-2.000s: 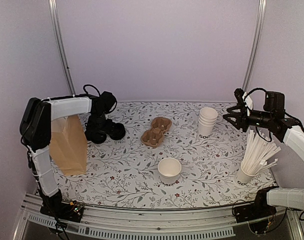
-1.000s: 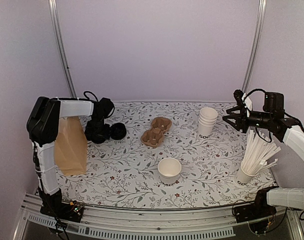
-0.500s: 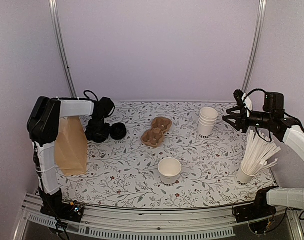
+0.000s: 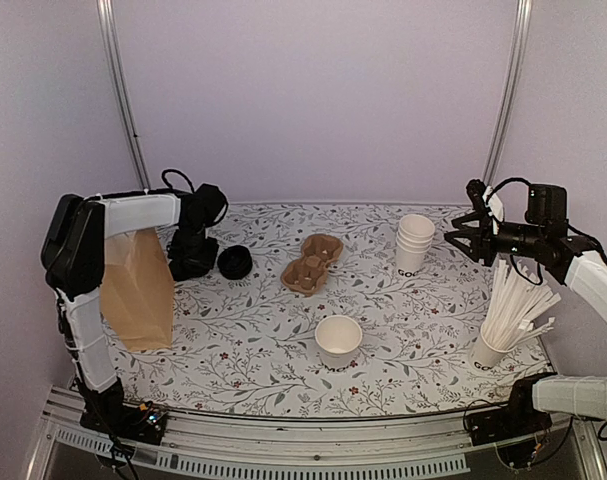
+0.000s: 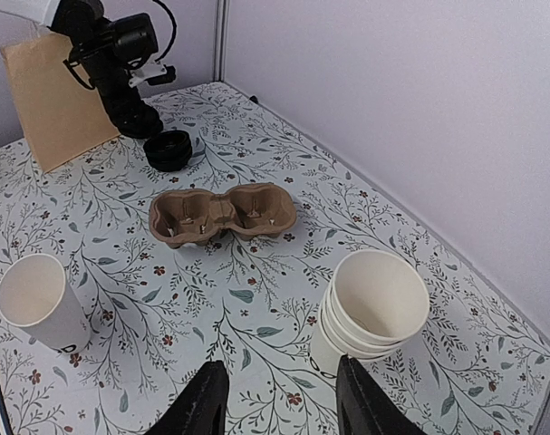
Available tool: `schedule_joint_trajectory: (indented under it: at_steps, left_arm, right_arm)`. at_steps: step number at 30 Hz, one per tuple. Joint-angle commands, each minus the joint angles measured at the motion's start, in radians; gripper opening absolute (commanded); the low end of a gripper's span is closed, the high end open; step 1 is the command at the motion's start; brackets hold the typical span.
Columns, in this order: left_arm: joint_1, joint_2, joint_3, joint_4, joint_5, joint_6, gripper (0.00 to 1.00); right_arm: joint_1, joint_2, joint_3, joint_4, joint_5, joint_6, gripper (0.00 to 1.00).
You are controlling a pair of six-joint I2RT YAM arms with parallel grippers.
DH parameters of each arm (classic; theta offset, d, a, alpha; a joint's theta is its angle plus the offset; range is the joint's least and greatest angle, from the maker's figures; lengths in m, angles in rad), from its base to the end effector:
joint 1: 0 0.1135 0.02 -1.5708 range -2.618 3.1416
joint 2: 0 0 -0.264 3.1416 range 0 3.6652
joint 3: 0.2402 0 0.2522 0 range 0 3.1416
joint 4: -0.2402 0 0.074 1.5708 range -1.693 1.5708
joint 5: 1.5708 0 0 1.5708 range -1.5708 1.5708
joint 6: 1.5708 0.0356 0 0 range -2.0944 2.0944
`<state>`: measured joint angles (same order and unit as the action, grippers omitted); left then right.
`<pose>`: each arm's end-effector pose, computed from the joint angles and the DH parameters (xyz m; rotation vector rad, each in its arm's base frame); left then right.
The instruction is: Pack the takeout coffee
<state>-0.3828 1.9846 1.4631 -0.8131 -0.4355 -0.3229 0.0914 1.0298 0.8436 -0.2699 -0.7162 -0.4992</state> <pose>0.3705 -0.1330 0.1819 0.0102 2.7376 0.4560 0.2233 0.0439 0.3090 -0.9693 1.6755 0.4529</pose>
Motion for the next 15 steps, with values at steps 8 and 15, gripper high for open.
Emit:
schedule_joint_trajectory:
  at_steps: [8,15]
  left_arm:
    - [-0.297,-0.221,0.142,-0.002,0.148,0.103,0.66]
    - [-0.484,-0.232,0.23,-0.041,0.394,0.184,0.66]
  right_arm:
    - [-0.001,0.008,-0.006,-0.004,0.001,-0.014,0.43]
    - [-0.001,0.01,-0.006,-0.005,0.003,-0.014,0.43]
